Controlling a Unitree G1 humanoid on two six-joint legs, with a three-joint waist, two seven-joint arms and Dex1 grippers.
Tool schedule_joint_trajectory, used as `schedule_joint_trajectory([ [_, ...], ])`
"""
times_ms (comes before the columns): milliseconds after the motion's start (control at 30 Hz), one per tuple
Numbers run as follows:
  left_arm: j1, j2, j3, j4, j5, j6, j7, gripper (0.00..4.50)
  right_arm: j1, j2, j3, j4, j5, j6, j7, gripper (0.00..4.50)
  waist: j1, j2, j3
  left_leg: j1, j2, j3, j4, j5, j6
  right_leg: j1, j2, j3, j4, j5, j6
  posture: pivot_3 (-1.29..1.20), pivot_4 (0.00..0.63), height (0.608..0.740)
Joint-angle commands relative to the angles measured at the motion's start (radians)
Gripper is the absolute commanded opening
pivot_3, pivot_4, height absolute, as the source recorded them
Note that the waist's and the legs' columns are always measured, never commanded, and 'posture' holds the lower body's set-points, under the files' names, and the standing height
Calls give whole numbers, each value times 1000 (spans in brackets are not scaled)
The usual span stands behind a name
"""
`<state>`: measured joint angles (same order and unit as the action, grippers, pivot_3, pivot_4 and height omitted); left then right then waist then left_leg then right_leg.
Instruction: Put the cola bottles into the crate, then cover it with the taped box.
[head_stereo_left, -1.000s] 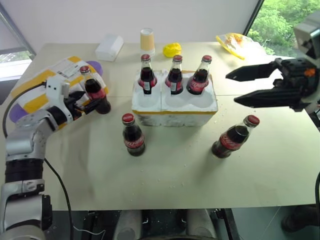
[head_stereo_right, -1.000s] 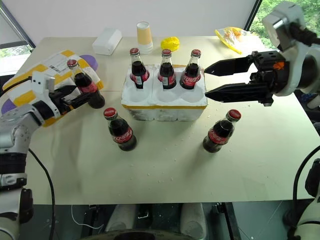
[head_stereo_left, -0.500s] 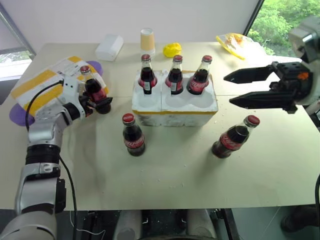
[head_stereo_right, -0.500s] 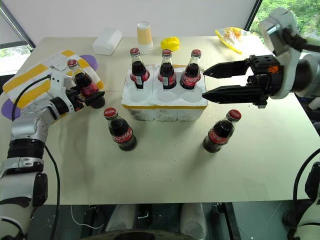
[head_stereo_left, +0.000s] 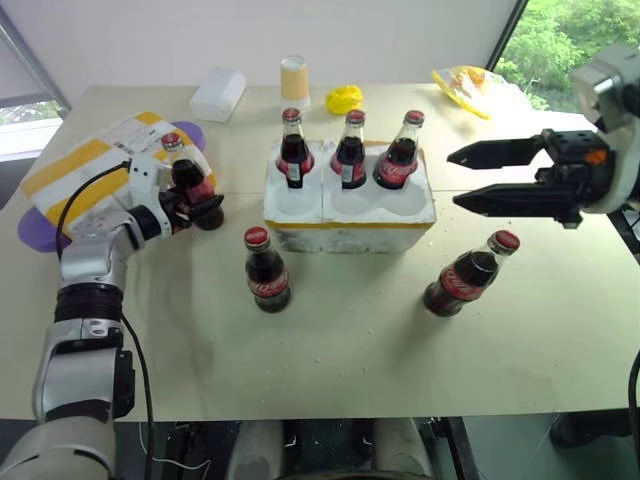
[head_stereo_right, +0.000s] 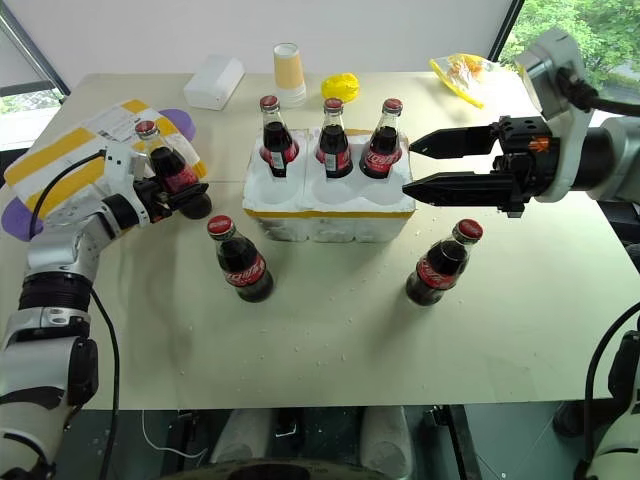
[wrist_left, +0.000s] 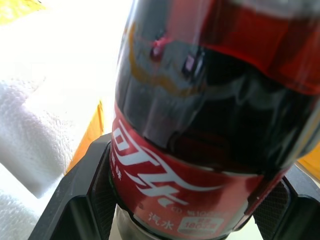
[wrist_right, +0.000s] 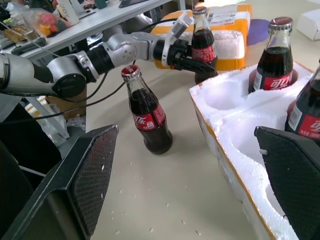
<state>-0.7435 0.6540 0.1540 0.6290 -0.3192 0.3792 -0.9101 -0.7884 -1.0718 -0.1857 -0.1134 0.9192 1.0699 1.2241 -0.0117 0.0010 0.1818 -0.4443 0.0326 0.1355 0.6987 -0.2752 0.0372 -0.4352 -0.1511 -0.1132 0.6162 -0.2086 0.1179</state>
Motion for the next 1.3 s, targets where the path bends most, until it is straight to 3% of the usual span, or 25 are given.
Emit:
schedule_joint_trajectory([
  [33, -64, 74, 3, -174, -86, 103, -150, 2842, 3, -5, -43, -14, 4, -29, -5, 4500, 1, -2, 1, -1, 0, 0, 0, 0, 0, -1, 0, 0, 0, 0, 0, 0, 150, 740],
  [167, -195, 138, -46, -250, -152, 262, -331, 2842, 29, -1, -51, -12, -3, -48, -17, 4500, 8, -10, 6, -3, 0, 0, 1, 0, 0, -1, 0, -1, 0, 0, 0, 0, 150, 740],
  [267, -320, 130, -97, -199, -136, 279, -408, 2842, 56, 0, -65, -27, 4, -55, -32, 4500, 17, -11, 6, -3, 0, 0, 2, 0, 0, 0, 0, -2, 0, 0, 0, 0, 150, 740],
  [533, -648, -50, -212, 132, -43, 171, -561, 2842, 153, -17, -146, -75, 16, -49, -92, 4500, 25, -11, 6, -3, -1, 1, 2, 1, 0, 1, 1, -3, 0, -1, 1, 0, 150, 740],
  [833, -745, -245, -236, 376, 46, -33, -614, 2842, 283, -38, -301, -164, 72, 10, -176, 4500, 23, -11, 7, -3, -1, 1, 1, 0, 0, 0, 1, -2, -1, -1, 2, 0, 150, 740],
  [1300, -790, -411, -187, 549, 108, -220, -544, 2842, 433, -23, -481, -278, 194, 77, -325, 4500, 25, -12, 7, -4, -1, -3, 2, -1, 2, 0, 0, -2, -2, -1, 1, 0, 150, 740],
])
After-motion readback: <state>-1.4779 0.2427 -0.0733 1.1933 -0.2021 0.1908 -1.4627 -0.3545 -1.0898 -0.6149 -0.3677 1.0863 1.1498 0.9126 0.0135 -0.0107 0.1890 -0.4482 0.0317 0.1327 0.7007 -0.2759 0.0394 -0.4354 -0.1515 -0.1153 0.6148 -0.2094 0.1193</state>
